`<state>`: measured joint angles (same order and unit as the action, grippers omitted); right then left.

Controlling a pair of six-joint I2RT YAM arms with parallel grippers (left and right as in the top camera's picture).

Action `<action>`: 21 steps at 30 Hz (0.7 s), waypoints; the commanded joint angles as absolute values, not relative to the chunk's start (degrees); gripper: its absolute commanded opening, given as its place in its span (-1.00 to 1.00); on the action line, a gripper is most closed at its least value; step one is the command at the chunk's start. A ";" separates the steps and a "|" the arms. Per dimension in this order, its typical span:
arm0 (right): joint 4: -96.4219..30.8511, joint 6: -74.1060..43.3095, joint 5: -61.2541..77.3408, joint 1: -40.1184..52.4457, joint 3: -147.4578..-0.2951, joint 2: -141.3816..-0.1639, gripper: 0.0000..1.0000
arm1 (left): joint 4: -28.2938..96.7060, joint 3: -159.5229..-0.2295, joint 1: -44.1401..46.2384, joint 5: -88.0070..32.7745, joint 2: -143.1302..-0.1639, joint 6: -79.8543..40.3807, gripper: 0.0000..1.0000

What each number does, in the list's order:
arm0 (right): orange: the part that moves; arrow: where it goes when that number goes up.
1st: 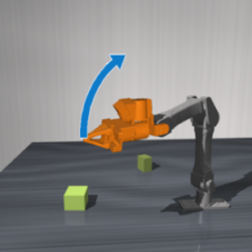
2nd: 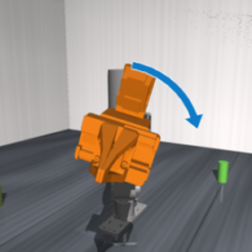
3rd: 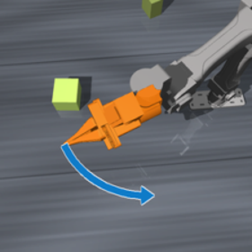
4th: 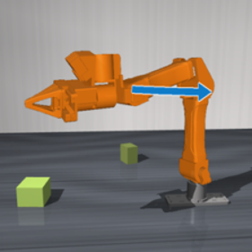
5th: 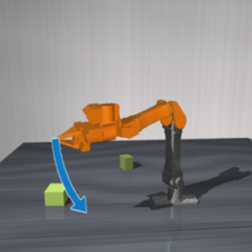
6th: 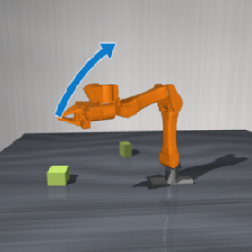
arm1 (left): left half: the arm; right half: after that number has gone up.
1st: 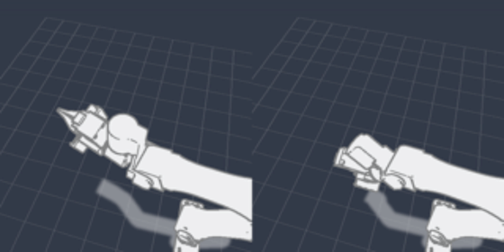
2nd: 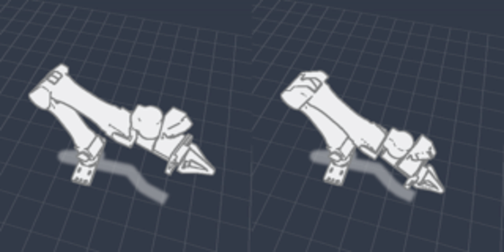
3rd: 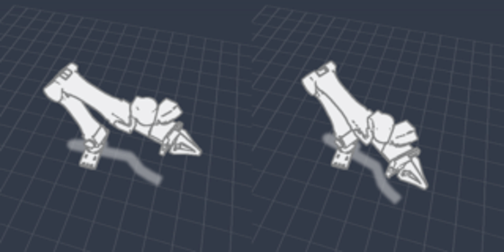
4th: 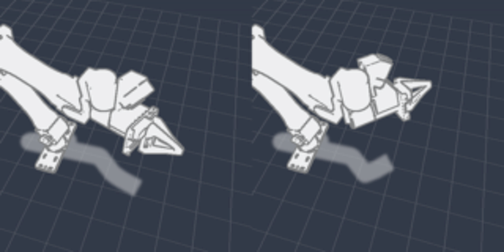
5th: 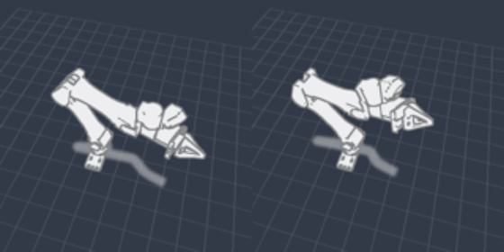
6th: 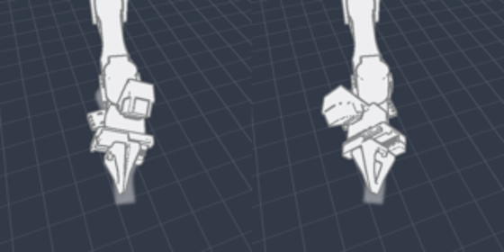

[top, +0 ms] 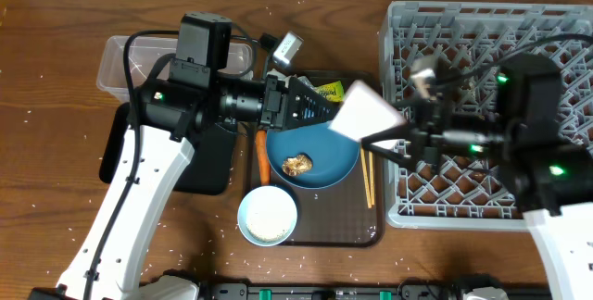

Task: Sort waste into correct bins and load items into the dishwasher rack
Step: 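Lift pink cup with left gripper and hand it to right gripper, then place pink cup upside down in rack's lower right with right gripper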

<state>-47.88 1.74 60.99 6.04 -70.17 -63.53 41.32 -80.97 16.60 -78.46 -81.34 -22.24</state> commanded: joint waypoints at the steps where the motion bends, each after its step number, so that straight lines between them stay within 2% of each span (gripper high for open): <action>1: -53.98 0.80 48.82 -1.15 -70.91 -61.73 -0.08 | 40.99 -81.03 16.80 -78.83 -81.17 -21.74 0.46; 5: -66.43 0.89 35.35 -11.03 -72.73 -61.47 -0.10 | 40.80 -81.01 16.80 -78.81 -81.17 -21.74 0.48; 10: -75.50 0.86 18.13 -20.40 -76.07 -62.43 -0.10 | 40.56 -81.01 16.80 -78.52 -81.17 -21.74 0.48; 13: -77.45 -1.04 10.90 -24.97 -78.00 -64.10 -0.10 | 40.56 -81.01 16.80 -77.65 -81.17 -21.74 0.48; 21: -74.50 -6.46 5.80 -33.17 -79.37 -71.07 -0.09 | 40.60 -81.03 16.80 -77.34 -81.17 -21.74 0.48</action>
